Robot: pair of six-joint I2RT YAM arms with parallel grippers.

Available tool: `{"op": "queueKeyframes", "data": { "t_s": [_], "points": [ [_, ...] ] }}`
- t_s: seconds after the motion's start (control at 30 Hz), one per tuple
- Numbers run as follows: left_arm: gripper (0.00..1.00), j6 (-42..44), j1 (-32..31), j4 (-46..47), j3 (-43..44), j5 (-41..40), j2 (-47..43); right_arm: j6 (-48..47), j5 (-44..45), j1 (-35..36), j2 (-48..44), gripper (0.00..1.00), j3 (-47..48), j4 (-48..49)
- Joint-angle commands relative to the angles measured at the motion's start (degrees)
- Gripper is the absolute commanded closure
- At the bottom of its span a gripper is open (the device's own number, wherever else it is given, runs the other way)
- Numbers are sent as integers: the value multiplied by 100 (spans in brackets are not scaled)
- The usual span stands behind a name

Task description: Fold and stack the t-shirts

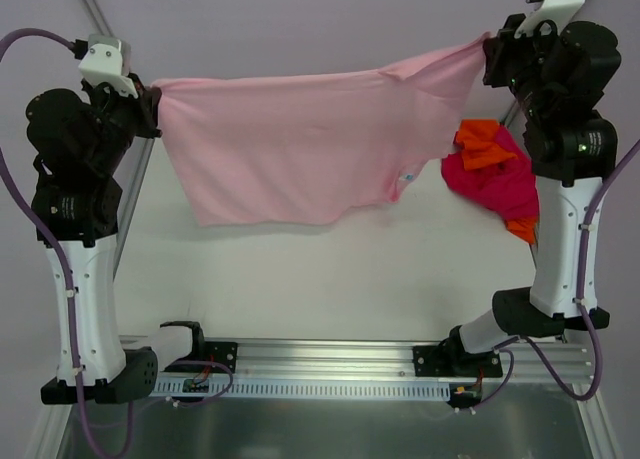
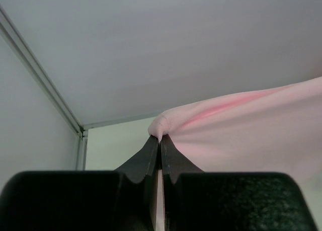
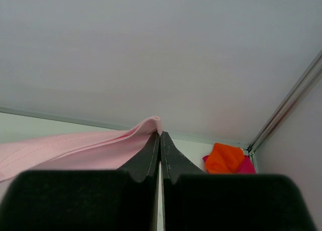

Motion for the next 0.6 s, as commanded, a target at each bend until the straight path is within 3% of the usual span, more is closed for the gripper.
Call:
{"op": "queueKeyframes", "data": {
  "t_s": [0.0, 0.1, 0.2, 0.37, 0.57],
  "points": [
    [100, 248, 70, 315, -34, -501, -120, -149, 405, -66, -325, 99, -101, 51],
    [100, 126, 70, 209, 18, -1055, -156, -246, 704, -75, -519, 99, -365, -28],
    [100, -120, 70, 121, 62, -1100, -243, -151, 434, -66, -747, 99, -479, -107],
    [100, -543, 61, -72, 80, -425, -454, 26, -16, -5, -976, 99, -313, -309],
    [100, -534, 61, -248, 176, -301, -647, -273, 177, 347, -1248, 99, -277, -397]
  ]
}}
